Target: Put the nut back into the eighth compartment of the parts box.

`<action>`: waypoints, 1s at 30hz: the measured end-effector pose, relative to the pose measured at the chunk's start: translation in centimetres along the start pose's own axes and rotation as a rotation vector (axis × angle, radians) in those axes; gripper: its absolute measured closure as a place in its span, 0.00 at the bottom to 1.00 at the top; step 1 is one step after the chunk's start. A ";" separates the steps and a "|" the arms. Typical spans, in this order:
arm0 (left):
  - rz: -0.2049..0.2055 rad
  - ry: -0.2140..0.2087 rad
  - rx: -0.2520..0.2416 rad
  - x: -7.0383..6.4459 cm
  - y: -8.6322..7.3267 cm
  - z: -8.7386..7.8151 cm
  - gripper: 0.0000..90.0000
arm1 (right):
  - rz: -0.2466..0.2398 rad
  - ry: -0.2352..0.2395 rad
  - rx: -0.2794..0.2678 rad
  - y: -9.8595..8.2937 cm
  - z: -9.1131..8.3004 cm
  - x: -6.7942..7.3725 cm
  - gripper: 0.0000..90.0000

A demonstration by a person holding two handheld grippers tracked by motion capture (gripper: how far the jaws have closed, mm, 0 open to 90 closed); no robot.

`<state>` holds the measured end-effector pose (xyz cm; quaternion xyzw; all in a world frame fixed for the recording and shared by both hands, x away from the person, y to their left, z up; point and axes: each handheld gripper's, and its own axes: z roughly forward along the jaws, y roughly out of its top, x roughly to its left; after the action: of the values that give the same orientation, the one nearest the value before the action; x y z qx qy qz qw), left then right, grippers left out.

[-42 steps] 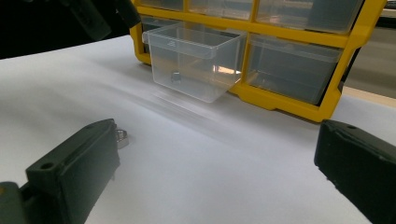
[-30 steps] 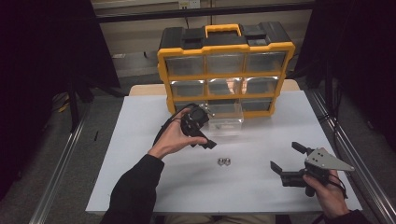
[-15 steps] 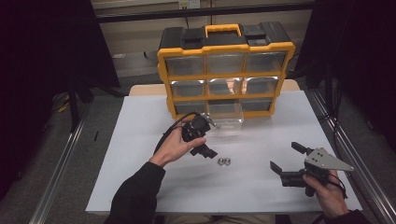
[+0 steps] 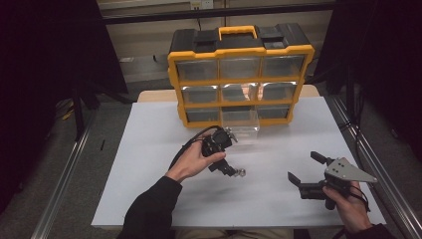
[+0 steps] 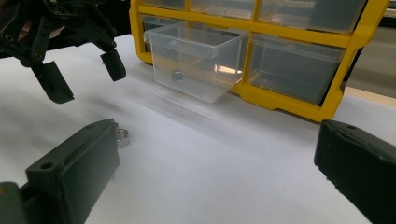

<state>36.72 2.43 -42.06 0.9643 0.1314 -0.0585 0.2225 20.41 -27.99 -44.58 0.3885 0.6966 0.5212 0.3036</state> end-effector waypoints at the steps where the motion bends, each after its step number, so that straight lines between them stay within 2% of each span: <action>1: -0.003 -0.002 -0.001 -0.2 0.0 0.2 0.07 | -0.001 -0.003 0.001 0.0 0.0 0.0 0.00; 6: -0.010 -0.012 0.003 -0.5 0.2 0.8 0.06 | -0.003 -0.001 0.000 0.0 0.0 0.0 0.00; 7: 0.003 -0.014 0.023 -0.5 0.3 0.8 0.06 | -0.003 -0.002 -0.001 0.0 0.0 0.0 0.00; 8: -0.003 -0.016 0.019 -0.6 0.3 1.0 0.06 | -0.002 -0.002 0.000 0.0 0.0 0.0 0.00; 9: 0.012 -0.018 0.036 -0.5 0.4 1.0 0.06 | -0.003 -0.002 0.000 0.0 0.0 0.0 0.00; 10: 0.013 -0.018 0.032 -0.6 0.4 1.1 0.06 | -0.003 -0.001 0.000 0.0 0.0 0.0 0.00; 11: 0.002 -0.017 0.031 -0.7 0.4 1.3 0.06 | -0.003 0.000 0.001 0.0 0.0 0.0 0.00; 17: 0.025 0.014 0.089 -0.5 0.8 1.9 0.06 | -0.003 0.000 0.001 0.0 0.0 0.0 0.00; 18: 0.012 0.018 0.084 -0.6 0.8 2.1 0.06 | -0.005 0.000 0.001 0.0 0.0 0.0 0.00; 19: 0.017 0.009 0.098 -0.6 0.8 2.2 0.07 | -0.005 0.000 0.001 0.0 0.0 0.0 0.00; 21: 0.023 0.017 0.098 -0.6 0.8 2.5 0.07 | -0.005 0.001 0.000 0.0 0.0 0.0 0.00; 22: 0.004 0.007 0.097 -0.6 0.9 2.6 0.07 | -0.005 0.001 0.000 0.0 0.0 0.0 0.00; 23: 0.019 0.014 0.100 -0.6 0.9 2.7 0.07 | -0.005 0.001 0.000 0.0 0.0 0.0 0.00; 24: 0.002 0.008 0.094 -0.8 0.9 2.9 0.10 | -0.005 0.001 0.000 0.0 0.0 0.0 0.00; 25: 0.027 0.010 0.104 -0.7 1.0 2.9 0.11 | -0.005 0.002 0.000 0.0 0.0 0.0 0.00; 26: 0.029 0.018 0.098 -0.8 1.0 3.0 0.13 | -0.007 0.001 0.002 0.0 0.0 0.0 0.00; 27: 0.003 0.018 0.083 -0.9 1.1 3.1 0.15 | -0.006 0.001 0.002 0.0 0.0 0.0 0.00; 28: 0.038 -0.009 0.119 -0.7 1.3 3.0 0.17 | -0.008 0.003 -0.001 0.0 0.0 0.0 0.00; 30: 0.042 0.003 0.107 -0.7 1.3 3.2 0.24 | -0.008 0.002 -0.001 0.0 0.0 0.0 0.00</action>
<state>36.19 -0.28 -44.25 0.9774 0.1080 -0.0594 0.1718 20.40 -27.99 -44.58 0.3852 0.6980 0.5209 0.3051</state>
